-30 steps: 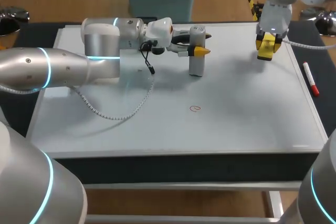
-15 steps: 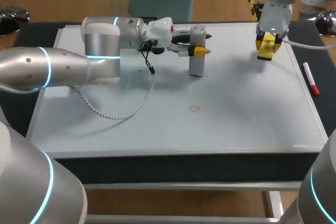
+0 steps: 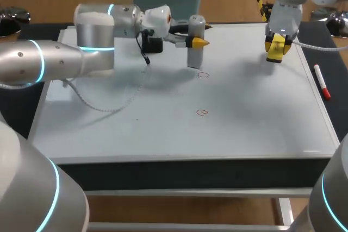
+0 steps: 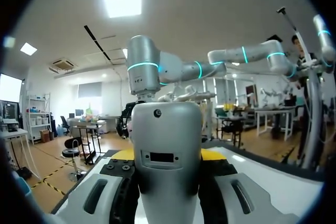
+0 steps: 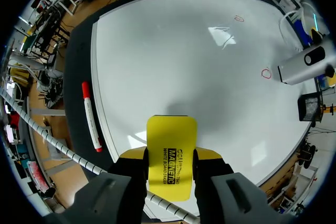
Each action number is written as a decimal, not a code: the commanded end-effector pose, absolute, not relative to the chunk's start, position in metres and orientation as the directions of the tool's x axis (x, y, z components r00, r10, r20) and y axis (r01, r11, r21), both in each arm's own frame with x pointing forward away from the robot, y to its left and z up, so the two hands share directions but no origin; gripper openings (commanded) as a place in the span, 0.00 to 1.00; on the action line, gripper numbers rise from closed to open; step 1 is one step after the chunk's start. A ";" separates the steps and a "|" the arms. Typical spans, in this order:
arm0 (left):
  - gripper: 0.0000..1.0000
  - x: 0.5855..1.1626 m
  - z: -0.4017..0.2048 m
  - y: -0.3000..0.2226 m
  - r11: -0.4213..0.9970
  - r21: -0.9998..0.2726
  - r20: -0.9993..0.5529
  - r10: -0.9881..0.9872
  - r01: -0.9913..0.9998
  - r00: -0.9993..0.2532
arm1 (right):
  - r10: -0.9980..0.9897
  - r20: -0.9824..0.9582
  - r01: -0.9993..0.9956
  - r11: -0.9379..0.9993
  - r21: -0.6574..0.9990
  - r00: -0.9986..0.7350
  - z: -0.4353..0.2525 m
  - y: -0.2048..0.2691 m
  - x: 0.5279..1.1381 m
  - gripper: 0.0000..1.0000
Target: Pick up the inspection probe, press it on each red-marked spot on the whiteboard one by one, put down the probe, pick up the eraser, and wipe off all the red marks.
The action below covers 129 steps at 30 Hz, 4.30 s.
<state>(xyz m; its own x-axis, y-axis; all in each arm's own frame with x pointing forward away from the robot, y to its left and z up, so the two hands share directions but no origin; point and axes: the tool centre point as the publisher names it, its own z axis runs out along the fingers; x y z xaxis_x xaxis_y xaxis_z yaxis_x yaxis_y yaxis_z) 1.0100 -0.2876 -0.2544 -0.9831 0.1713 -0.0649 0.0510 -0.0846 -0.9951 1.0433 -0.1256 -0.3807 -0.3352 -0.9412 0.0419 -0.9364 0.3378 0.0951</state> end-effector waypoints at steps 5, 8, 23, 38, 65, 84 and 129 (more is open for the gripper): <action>0.00 1.011 -0.230 -0.240 -0.033 -0.997 -0.068 0.119 0.065 -0.991 | -0.942 0.045 -0.937 0.336 0.095 -0.333 -0.380 -0.126 1.045 0.00; 0.00 1.015 -0.226 -0.222 -0.045 -0.996 -0.079 0.096 0.075 -0.992 | -0.942 0.045 -0.937 0.336 0.095 -0.333 -0.380 -0.126 1.045 0.00; 0.00 1.021 -0.227 -0.129 -0.050 -0.995 -0.083 -0.021 0.084 -0.996 | -0.942 0.045 -0.937 0.336 0.095 -0.333 -0.380 -0.126 1.045 0.00; 0.00 1.023 -0.227 -0.051 -0.051 -0.995 -0.082 -0.102 0.088 -0.991 | -0.942 0.045 -0.937 0.336 0.095 -0.333 -0.380 -0.126 1.045 0.00; 0.00 1.022 -0.229 -0.006 -0.072 -0.994 -0.074 -0.168 0.087 -0.983 | -0.942 0.045 -0.937 0.336 0.095 -0.333 -0.380 -0.126 1.045 0.00; 0.00 1.022 -0.229 -0.006 -0.072 -0.994 -0.074 -0.168 0.087 -0.983 | -0.982 0.022 -0.980 0.190 0.053 -0.189 -0.363 0.006 1.004 0.00; 0.00 1.022 -0.229 -0.006 -0.072 -0.994 -0.074 -0.168 0.087 -0.983 | -0.997 0.003 -0.995 -0.070 0.077 0.071 -0.417 0.136 0.985 0.00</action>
<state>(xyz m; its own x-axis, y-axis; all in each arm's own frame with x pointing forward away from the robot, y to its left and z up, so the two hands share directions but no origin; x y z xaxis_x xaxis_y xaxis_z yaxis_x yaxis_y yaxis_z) 1.0230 -0.0055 -0.2302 -0.9836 -0.1650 -0.0731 0.0862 -0.0733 -0.9936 0.9816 0.1346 -0.4156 0.0678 -0.9977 -0.0018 -0.9950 -0.0678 0.0727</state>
